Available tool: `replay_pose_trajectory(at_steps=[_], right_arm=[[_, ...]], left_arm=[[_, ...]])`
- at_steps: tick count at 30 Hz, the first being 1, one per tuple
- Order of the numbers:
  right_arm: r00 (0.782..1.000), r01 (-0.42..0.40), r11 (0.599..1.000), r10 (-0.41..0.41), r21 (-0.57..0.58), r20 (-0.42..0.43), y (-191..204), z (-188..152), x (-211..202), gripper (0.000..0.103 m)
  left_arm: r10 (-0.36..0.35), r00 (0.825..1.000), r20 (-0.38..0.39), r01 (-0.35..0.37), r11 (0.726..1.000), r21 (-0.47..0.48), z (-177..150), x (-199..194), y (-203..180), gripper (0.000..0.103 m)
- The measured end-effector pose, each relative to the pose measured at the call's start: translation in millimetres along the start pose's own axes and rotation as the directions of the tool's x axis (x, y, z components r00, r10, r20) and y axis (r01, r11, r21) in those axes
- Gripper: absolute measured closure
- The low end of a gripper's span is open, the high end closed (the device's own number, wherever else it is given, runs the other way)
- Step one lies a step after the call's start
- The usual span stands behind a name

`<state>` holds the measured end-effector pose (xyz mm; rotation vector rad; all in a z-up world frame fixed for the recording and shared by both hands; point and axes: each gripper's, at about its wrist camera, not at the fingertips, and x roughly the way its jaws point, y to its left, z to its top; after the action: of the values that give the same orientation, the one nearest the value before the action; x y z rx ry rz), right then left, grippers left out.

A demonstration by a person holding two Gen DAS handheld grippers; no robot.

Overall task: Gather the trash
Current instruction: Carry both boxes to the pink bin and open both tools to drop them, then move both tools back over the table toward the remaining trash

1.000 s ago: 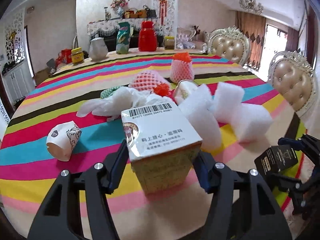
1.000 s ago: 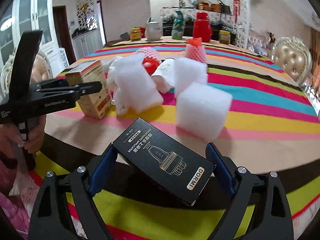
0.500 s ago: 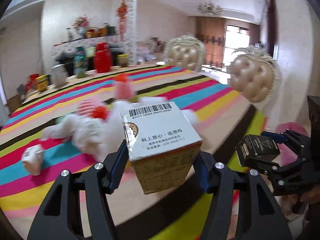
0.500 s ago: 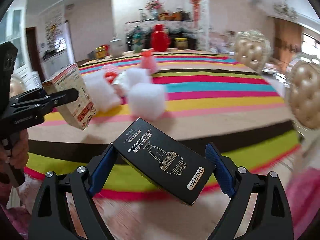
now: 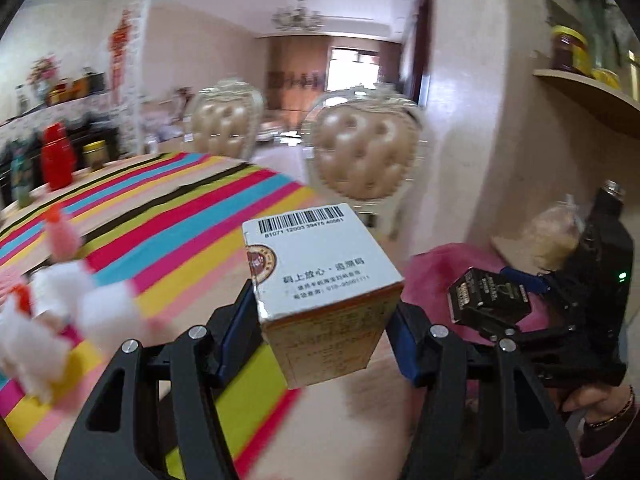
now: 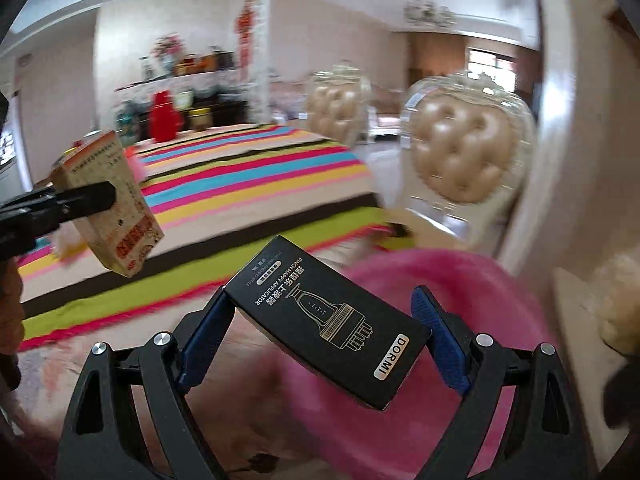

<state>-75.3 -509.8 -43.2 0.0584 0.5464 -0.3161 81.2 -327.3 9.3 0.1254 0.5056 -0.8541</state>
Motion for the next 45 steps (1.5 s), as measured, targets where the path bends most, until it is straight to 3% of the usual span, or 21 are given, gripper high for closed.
replay_pose_trajectory(at_steps=[8, 13, 21, 22, 23, 25, 30, 32, 39, 45], right_arm=[[0.992, 0.122, 0.987, -0.119, 0.105, -0.031, -72, -24, 7, 0.017], [0.987, 0.153, 0.981, -0.148, 0.119, -0.057, -93, -33, 13, 0.017], [0.984, 0.174, 0.979, -0.167, 0.103, -0.069, -99, -30, 19, 0.016], [0.982, 0.18, 0.979, -0.174, 0.097, -0.069, -98, -30, 21, 0.016], [0.982, 0.183, 0.979, -0.177, 0.091, -0.07, -98, -29, 24, 0.014], [0.984, 0.174, 0.981, -0.17, 0.08, -0.059, -95, -27, 29, 0.009], [0.982, 0.18, 0.98, -0.175, 0.081, -0.066, -92, -24, 31, 0.009], [0.982, 0.182, 0.98, -0.178, 0.082, -0.06, -92, -22, 31, 0.009], [0.987, 0.162, 0.984, -0.161, 0.074, -0.022, -63, -10, 8, 0.009], [0.999, 0.041, 0.998, -0.043, 0.039, 0.028, -5, 6, 9, 0.009]], left_arm=[[-0.205, 0.978, -0.023, 0.206, 0.977, 0.05, 22, 58, -84, 0.044], [-0.254, 0.966, -0.042, 0.256, 0.964, 0.066, 31, 80, -119, 0.044], [-0.313, 0.945, -0.092, 0.318, 0.947, 0.045, 32, 109, -133, 0.043], [-0.321, 0.942, -0.102, 0.326, 0.945, 0.038, 32, 112, -132, 0.038], [-0.324, 0.94, -0.106, 0.328, 0.944, 0.026, 32, 114, -132, 0.025], [-0.316, 0.945, -0.083, 0.318, 0.948, 0.01, 32, 112, -125, 0.016], [-0.266, 0.963, -0.049, 0.266, 0.964, -0.013, 37, 97, -98, 0.015], [-0.234, 0.972, -0.029, 0.233, 0.972, -0.017, 38, 86, -84, 0.01], [-0.053, 0.998, -0.019, 0.052, 0.998, -0.039, 26, 45, -27, 0.005], [0.112, 0.993, -0.033, -0.112, 0.993, -0.03, 1, 2, 20, 0.005]])
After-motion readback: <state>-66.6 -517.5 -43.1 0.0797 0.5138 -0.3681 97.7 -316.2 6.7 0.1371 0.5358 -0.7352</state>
